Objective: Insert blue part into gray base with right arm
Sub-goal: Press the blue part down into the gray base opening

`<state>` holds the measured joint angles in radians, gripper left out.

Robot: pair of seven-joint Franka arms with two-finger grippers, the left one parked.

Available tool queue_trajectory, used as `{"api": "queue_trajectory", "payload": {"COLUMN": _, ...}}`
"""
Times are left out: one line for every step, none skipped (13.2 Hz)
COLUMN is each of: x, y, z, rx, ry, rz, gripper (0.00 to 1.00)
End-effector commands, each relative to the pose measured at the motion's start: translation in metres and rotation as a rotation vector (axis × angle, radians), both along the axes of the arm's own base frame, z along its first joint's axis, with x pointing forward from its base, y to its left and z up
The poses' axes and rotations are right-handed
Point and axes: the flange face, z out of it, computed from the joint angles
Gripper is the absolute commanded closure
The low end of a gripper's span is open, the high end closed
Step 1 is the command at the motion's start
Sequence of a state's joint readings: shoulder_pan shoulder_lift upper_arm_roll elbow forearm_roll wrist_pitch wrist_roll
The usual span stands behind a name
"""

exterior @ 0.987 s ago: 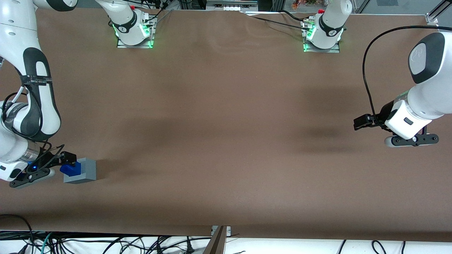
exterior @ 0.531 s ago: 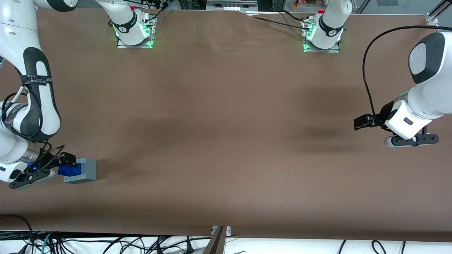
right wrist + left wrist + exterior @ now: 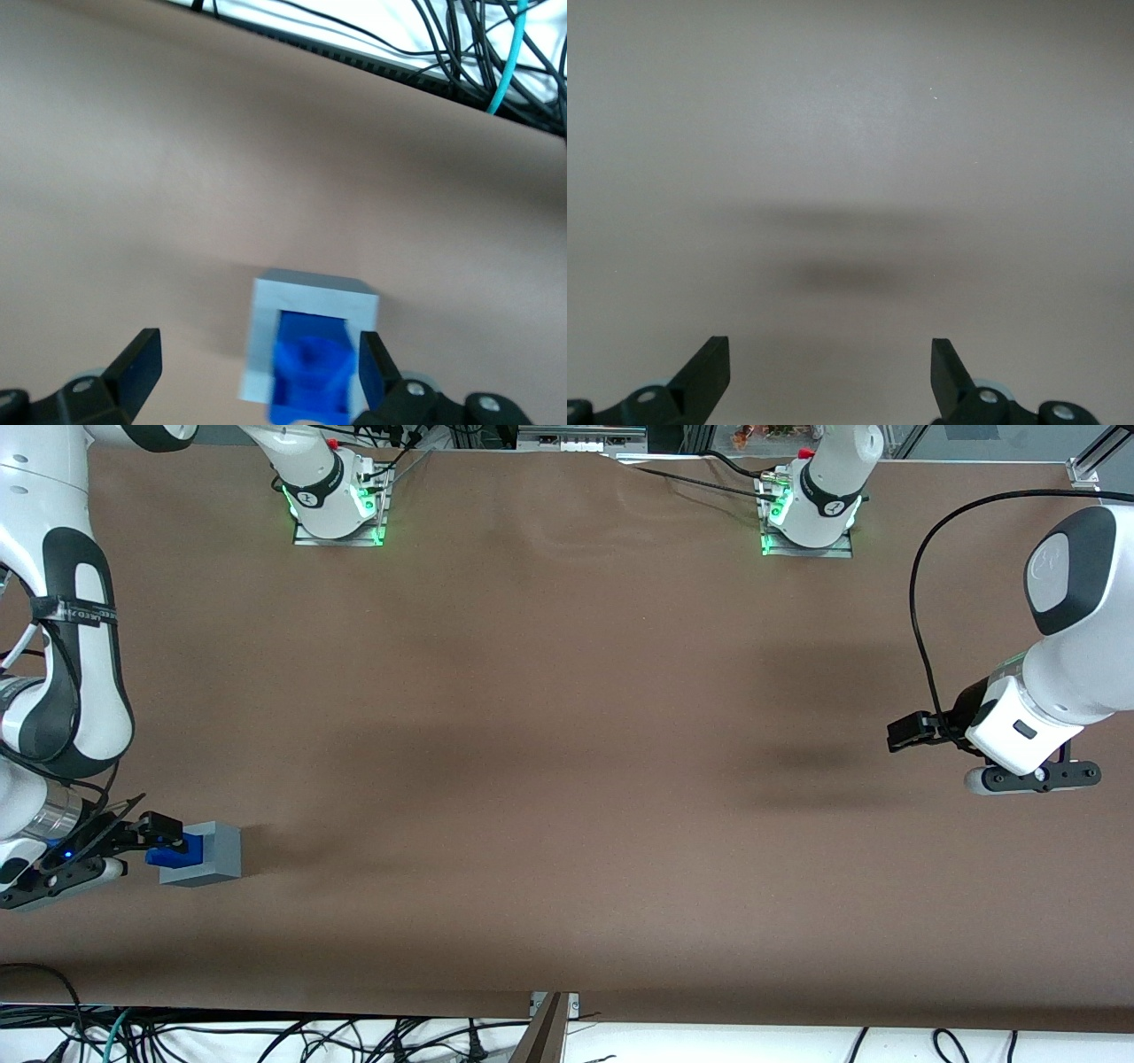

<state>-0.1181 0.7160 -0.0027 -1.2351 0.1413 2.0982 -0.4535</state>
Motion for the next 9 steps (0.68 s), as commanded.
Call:
{"api": "queue_trajectory", "payload": {"x": 0.003, "y": 0.042, "z": 0.022, "rx": 0.063, "ry": 0.039, "rz": -0.128, "gripper": 0.01}}
{"api": "queue_trajectory", "payload": {"x": 0.001, "y": 0.056, "z": 0.045, "rx": 0.069, "ry": 0.026, "rz": -0.153, "gripper": 0.01}}
{"api": "queue_trajectory", "payload": {"x": -0.002, "y": 0.073, "z": 0.053, "rx": 0.064, "ry": 0.042, "rz": -0.175, "gripper": 0.01}}
{"api": "queue_trajectory", "payload": {"x": -0.008, "y": 0.088, "z": 0.059, "rx": 0.047, "ry": 0.082, "rz": -0.196, "gripper": 0.01}}
{"api": "queue_trajectory", "payload": {"x": -0.014, "y": 0.104, "z": 0.071, "rx": 0.02, "ry": 0.097, "rz": -0.199, "gripper": 0.01}}
{"api": "queue_trajectory", "payload": {"x": -0.02, "y": 0.109, "z": 0.086, "rx": -0.032, "ry": 0.1, "rz": -0.184, "gripper": 0.01}}
{"api": "queue_trajectory", "payload": {"x": -0.028, "y": 0.108, "z": 0.101, "rx": -0.08, "ry": 0.111, "rz": -0.165, "gripper": 0.01}}
{"api": "queue_trajectory", "payload": {"x": -0.039, "y": 0.108, "z": 0.127, "rx": -0.093, "ry": 0.105, "rz": -0.157, "gripper": 0.01}}
{"api": "queue_trajectory", "payload": {"x": -0.05, "y": 0.106, "z": 0.152, "rx": -0.093, "ry": 0.088, "rz": -0.159, "gripper": 0.01}}
